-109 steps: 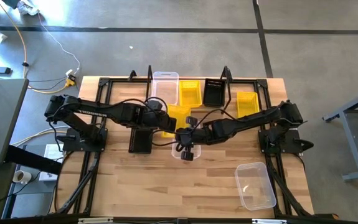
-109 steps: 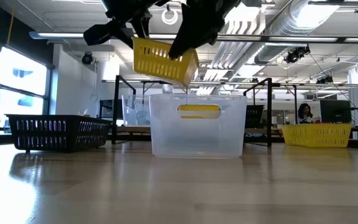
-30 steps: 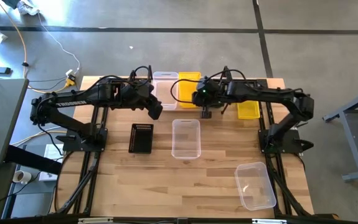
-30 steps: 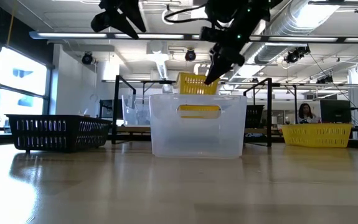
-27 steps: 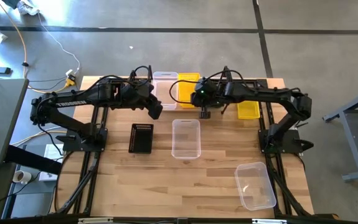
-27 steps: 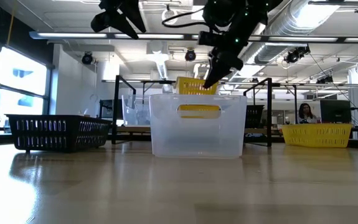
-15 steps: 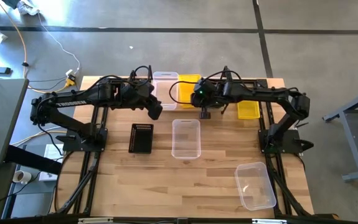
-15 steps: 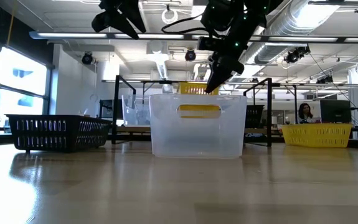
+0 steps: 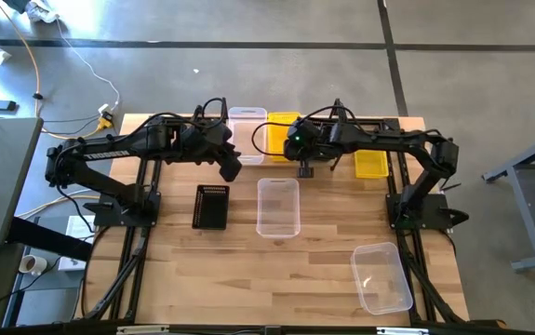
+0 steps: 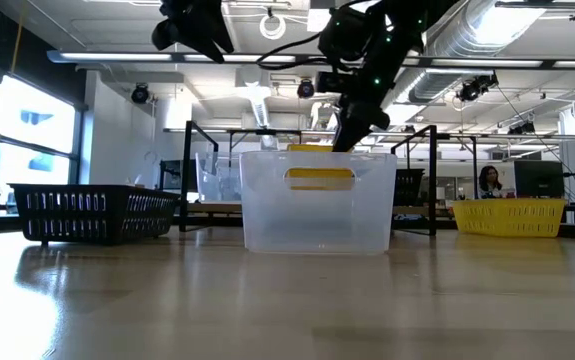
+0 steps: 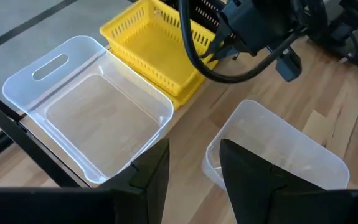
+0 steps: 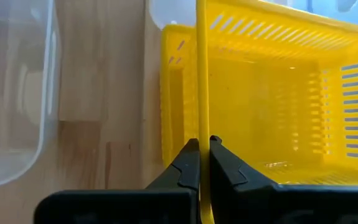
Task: Stack baskets on shelf by color
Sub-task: Stack the left yellow bin on the yellow bin on the shelf, then stack the top transparent bin on the transparent bin on the shelf
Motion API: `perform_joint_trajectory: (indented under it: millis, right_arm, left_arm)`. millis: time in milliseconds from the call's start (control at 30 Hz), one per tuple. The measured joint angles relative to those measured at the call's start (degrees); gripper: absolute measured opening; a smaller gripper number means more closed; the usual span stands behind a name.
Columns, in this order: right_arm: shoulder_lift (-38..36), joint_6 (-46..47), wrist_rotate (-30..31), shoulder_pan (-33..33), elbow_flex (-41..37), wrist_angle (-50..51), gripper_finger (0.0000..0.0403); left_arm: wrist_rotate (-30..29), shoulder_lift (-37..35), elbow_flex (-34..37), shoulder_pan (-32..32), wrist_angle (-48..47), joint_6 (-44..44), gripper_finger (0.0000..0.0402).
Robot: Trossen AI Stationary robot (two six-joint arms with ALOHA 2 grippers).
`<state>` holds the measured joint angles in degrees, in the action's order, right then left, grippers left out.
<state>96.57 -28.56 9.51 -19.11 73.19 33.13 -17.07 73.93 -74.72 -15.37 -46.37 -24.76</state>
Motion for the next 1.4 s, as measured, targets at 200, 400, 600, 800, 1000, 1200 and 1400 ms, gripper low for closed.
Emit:
perform_joint_trajectory:
  millis: [200, 400, 600, 800, 1000, 1200, 1400]
  right_arm:
    - [0.00, 0.00, 2.01, 0.02, 0.00, -0.36, 0.0000]
    - [0.00, 1.33, 2.00, 0.02, 0.14, -0.45, 0.0031]
    - [-0.01, 2.71, 2.91, 0.42, 0.20, -0.64, 0.0085]
    - [-1.75, 8.12, 4.23, 2.67, 0.24, -0.64, 0.0096]
    - [-5.68, 22.41, 5.27, 6.39, 0.24, 1.24, 0.0096]
    - [-8.93, 44.67, -0.23, 9.80, 0.33, 3.61, 0.0096]
    - [-8.51, 65.85, -7.26, 12.55, 0.33, 6.48, 0.0096]
  left_arm:
    - [0.39, 0.00, 0.00, 0.02, -0.02, 1.65, 0.0131]
    - [0.41, 0.00, 0.00, 0.02, -0.04, 3.25, 0.0131]
    - [0.42, 0.00, 0.00, 0.02, -0.04, 5.24, 0.0131]
    - [0.42, 0.00, 0.00, 0.02, -0.05, 7.52, 0.0131]
    - [0.43, 0.00, 0.00, 0.02, -0.07, 10.77, 0.0131]
    - [1.67, 0.00, 0.00, 0.02, -0.07, 13.24, 0.0131]
    - [4.68, 0.00, 0.00, 0.02, -0.07, 14.52, 0.0131]
